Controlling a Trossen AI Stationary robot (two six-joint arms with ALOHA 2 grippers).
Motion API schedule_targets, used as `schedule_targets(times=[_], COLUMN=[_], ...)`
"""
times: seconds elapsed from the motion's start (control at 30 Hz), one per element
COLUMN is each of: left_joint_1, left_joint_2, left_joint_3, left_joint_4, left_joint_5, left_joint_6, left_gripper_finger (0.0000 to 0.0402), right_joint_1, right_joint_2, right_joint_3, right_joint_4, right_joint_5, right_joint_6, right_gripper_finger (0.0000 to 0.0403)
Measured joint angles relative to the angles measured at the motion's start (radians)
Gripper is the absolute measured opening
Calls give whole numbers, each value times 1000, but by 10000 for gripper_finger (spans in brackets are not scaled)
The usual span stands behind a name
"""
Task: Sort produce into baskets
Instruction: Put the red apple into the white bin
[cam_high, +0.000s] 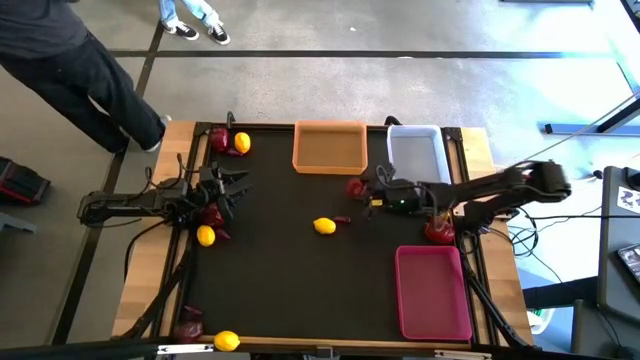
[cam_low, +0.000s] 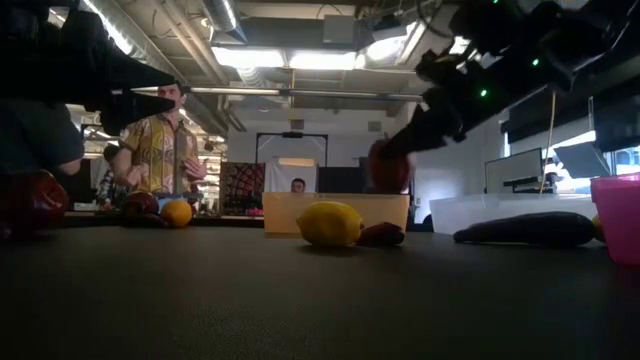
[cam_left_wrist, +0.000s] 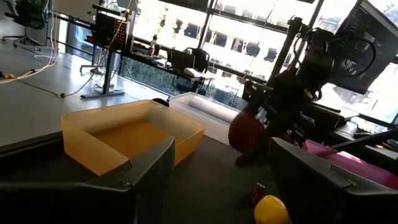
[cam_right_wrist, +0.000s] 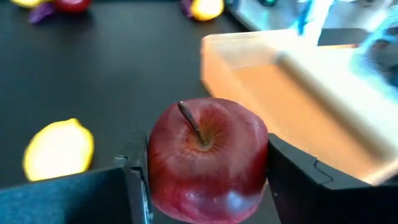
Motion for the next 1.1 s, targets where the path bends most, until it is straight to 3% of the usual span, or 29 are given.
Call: schedule_targets(times=[0.17, 0.5, 1.1], left_joint_1=[0, 1, 2], left_joint_2=[0, 0, 0], left_joint_3=[0, 0, 0], left_joint_4=[0, 0, 0], left_joint_5=[-1, -9, -14], left_joint_6=[0, 6, 8], left_gripper_finger=[255, 255, 255], right_joint_1=[-16, -238, -701], right_joint_2=[-138, -321, -239], right_joint_3=[0, 0, 0], right_joint_4=[-136, -303, -296], right_joint_5=[111, 123, -116], right_joint_6=[-13, -50, -46], right_gripper_finger=[191, 191, 191])
